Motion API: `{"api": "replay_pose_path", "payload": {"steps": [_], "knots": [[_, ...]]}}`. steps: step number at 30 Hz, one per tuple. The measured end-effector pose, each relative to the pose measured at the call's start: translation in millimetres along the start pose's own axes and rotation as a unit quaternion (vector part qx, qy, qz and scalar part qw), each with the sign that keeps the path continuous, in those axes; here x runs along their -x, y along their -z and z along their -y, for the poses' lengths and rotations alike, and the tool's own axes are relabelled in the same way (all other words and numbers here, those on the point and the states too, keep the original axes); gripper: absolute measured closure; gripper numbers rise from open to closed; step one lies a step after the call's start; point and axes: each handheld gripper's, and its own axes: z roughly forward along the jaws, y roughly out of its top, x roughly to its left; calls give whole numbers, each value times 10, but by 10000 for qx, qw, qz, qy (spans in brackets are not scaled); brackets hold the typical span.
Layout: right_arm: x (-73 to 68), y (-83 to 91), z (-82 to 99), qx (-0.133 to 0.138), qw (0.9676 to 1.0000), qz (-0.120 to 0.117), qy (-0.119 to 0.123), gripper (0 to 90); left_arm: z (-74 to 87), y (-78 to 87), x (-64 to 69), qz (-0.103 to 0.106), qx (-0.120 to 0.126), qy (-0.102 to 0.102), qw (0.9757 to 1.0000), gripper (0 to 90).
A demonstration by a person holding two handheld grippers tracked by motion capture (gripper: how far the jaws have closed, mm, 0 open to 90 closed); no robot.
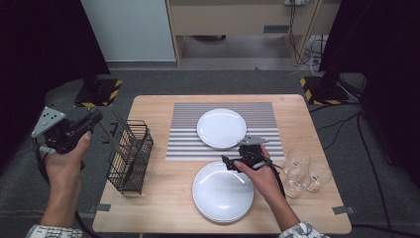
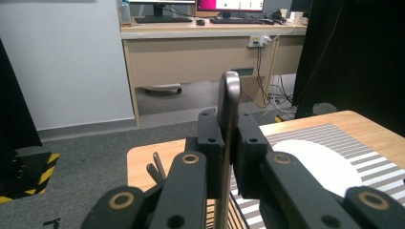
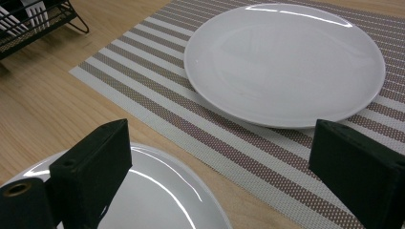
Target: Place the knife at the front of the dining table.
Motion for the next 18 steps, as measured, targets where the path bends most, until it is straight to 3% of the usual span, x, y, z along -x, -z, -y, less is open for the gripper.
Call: {"api": "replay_pose_path", "payload": {"steps": [6,18], "knots": [[10,6,-3,15,10000,9,-16,73,9,-35,-21,0,0,79,10000,830],[17,20,-12,49,10000,12,-27,73,-83,16,33,15,72,-6,10000,830]]}}
